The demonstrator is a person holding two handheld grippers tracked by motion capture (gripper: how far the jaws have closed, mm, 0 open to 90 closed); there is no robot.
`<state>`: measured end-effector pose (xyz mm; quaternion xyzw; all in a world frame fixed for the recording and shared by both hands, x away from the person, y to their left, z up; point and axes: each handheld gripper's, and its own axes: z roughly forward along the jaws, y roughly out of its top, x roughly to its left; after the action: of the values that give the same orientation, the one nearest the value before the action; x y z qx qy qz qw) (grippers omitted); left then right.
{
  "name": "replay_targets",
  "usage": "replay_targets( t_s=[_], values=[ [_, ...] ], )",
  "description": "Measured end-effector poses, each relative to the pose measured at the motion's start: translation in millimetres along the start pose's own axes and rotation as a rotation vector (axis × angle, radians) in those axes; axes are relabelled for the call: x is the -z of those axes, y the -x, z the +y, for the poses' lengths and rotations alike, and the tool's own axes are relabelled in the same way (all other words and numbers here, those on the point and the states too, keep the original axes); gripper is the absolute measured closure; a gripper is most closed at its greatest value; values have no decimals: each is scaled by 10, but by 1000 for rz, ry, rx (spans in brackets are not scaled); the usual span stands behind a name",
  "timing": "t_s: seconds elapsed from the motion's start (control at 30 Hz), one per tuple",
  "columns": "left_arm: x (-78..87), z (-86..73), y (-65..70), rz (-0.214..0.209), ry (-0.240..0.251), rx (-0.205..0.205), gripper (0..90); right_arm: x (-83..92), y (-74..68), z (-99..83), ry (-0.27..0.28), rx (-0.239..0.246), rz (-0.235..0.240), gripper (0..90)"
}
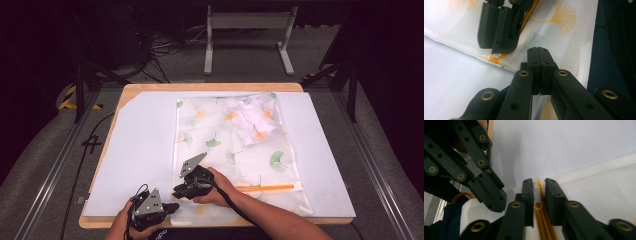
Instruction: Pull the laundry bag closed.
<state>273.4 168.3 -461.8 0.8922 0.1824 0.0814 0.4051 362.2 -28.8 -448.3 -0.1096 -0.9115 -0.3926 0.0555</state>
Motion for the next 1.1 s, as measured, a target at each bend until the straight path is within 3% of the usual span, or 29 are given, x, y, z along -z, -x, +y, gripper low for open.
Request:
replay_targets(
  t_s=[0.13,0.23,0.57,0.73,0.83,1.1],
  values=[
    [-2,5,-2,1,0,-3,892,-3,-29,-11,-7,16,-18,842],
    [-2,7,3,4,-1,-6,893,0,-20,-17,0,2,-14,843],
    [-2,7,-6,0,0,-4,892,59,31,-50,45,-81,41,843],
    [-3,16,-1,16,-1,-6,861,69,2,-44,39,-19,22,845],
    [-17,59,6,60,-15,-48,832,57,-20,-33,25,11,7,846],
    [-18,59,-88,77,-22,-46,900,30,-41,-25,11,38,-16,847]
  ],
)
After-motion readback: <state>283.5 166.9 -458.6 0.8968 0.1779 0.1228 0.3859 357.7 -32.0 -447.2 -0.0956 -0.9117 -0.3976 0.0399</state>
